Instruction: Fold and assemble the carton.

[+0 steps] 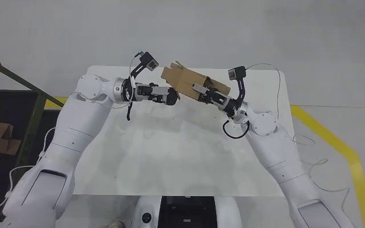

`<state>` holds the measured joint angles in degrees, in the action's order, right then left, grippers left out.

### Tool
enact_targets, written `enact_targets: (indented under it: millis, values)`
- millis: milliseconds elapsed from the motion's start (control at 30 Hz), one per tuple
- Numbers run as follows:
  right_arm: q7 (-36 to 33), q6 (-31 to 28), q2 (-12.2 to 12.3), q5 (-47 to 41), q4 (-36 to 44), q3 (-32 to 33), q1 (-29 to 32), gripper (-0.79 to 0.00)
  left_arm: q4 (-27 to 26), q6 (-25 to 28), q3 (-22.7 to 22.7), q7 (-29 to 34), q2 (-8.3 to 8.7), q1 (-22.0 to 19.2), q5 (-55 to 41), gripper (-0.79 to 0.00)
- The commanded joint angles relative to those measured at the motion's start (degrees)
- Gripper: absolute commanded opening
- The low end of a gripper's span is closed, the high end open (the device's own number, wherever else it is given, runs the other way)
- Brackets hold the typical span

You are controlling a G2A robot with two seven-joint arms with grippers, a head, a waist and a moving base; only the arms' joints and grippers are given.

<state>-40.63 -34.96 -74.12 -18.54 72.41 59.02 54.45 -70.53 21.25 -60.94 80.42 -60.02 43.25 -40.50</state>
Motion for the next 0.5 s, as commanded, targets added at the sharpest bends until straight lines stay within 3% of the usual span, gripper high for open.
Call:
enact_targets:
  millis: [0, 300, 467]
  values:
    - [-0.1, 0.1, 0.0, -0.1, 0.2, 0.0, 0.2, -0.785, 0.4, 0.2, 0.1, -0.1, -0.15, -0.3, -0.2, 0.0]
    - [-0.1, -0.3, -0.1, -1.3, -0.1, 0.8, 0.2, -0.785, 1.4, -0.3, 0.0, 0.4, -0.47, -0.3, -1.1, 0.0]
    - [-2.9, -1.4, 0.1, -2.4, -0.6, 1.7, -0.5, -0.785, 3.0, 1.7, -2.8, -1.1, 0.0, 0.2, -1.1, 0.0]
